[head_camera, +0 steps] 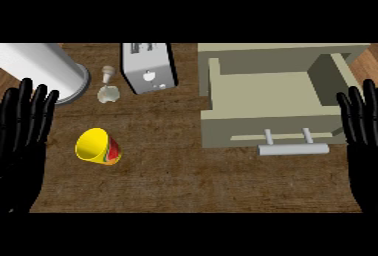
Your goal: Pick up the cup, place it into the drawer and close the drawer
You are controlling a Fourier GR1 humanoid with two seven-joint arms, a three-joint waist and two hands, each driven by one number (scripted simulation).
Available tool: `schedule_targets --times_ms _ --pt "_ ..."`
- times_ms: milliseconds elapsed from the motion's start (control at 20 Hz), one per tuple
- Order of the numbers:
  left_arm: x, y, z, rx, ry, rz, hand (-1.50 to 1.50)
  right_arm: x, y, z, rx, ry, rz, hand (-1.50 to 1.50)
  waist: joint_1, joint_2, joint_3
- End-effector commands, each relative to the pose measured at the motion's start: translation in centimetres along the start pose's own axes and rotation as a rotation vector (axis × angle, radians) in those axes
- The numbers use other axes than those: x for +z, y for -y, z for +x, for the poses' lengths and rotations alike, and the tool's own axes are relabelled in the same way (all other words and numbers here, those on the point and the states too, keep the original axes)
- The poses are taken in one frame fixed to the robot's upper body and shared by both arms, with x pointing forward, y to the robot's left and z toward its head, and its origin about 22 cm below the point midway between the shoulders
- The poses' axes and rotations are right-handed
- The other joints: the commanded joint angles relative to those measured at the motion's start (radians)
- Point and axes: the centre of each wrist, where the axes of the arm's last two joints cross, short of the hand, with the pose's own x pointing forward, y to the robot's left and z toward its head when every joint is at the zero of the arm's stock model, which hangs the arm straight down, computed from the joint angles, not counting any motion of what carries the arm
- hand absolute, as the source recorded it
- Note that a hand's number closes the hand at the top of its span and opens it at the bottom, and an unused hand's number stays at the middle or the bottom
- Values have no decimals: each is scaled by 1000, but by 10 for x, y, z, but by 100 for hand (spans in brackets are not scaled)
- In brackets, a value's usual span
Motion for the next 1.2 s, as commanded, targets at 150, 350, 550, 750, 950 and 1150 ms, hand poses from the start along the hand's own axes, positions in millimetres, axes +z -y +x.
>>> schedule_targets --times_ms 150,350,550,750,950,1150 --pt "4 -20 7 126 -24 -205 -150 -2 -8 -1 31 34 7 -150 29 5 -32" --pt "17 -14 -20 377 -190 -194 -150 -3 8 3 131 -18 120 -150 25 7 -32" --pt "21 -43 -39 401 -216 -176 -150 -11 -1 0 124 -25 110 -150 26 7 -32" --pt "47 -70 -57 422 -282 -170 -150 -10 8 -1 104 -32 116 -150 26 6 -32" --pt "23 -79 -75 380 -309 -123 -150 -13 12 -20 109 -34 135 -150 24 6 -31" --pt "38 -90 -100 300 -340 -91 -150 -17 12 -7 110 -17 141 -150 22 7 -31"
